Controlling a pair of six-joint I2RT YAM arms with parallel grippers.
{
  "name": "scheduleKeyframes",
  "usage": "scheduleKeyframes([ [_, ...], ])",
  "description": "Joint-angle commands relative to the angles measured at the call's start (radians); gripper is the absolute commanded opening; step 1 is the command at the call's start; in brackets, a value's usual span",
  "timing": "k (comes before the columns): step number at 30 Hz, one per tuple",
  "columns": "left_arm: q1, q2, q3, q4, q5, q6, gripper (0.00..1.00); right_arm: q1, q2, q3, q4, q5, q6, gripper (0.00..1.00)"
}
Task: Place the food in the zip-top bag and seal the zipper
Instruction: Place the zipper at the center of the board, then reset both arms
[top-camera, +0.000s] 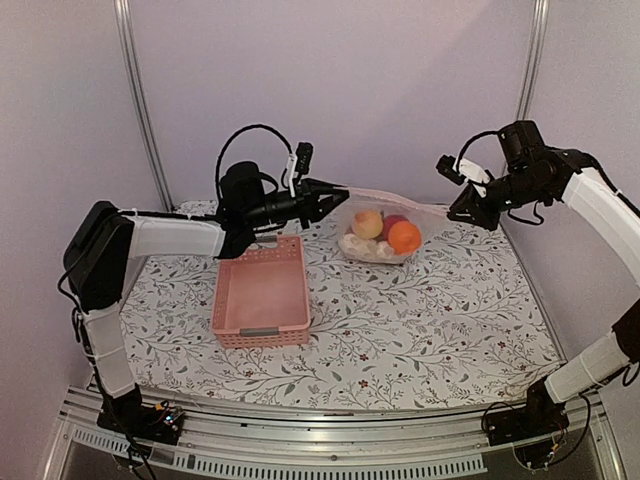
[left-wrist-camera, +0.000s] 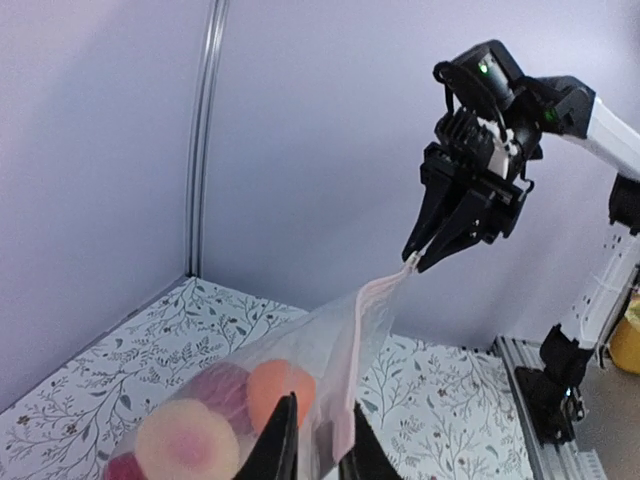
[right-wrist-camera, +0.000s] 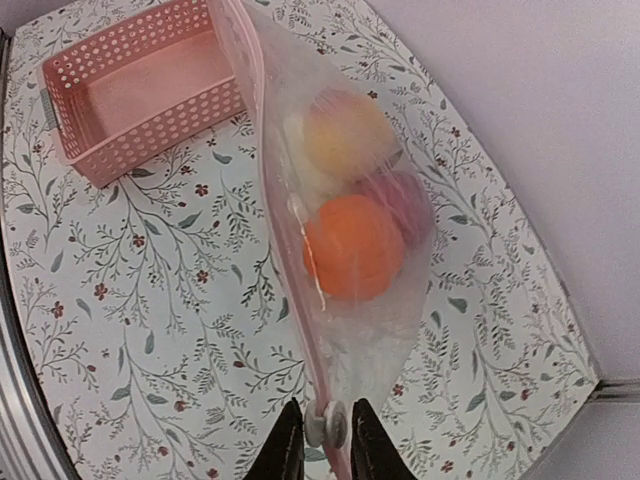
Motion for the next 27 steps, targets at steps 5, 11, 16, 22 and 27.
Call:
scheduleKeyframes([
  [5, -0.011, -0.284, -0.403, 0.028, -0.004, -0.009, 0.61, 0.001, -0.243, -0.283, 0.026, -0.162, -0.059, 0.52],
  [11, -0.023, -0.57, -0.375, -0.51, -0.388, 0.16, 0.99, -0.003, -0.349, -0.344, 0.269, -0.117, 0.154, 0.96],
  [16, 0.002, -0.669, -0.262, -0.879, -0.861, 0.209, 1.0, -0.019, -0.278, -0.37, 0.56, 0.02, 0.423, 0.99],
  [22, 0.071, -0.725, -0.198, -1.021, -1.111, 0.27, 1.0, -0.022, -0.142, -0.256, 0.684, 0.235, 0.716, 0.99],
  [27, 0.114, -0.772, -0.355, -0.874, -1.17, 0.25, 1.0, -0.022, -0.117, -0.382, 0.817, 0.245, 0.72, 0.99],
])
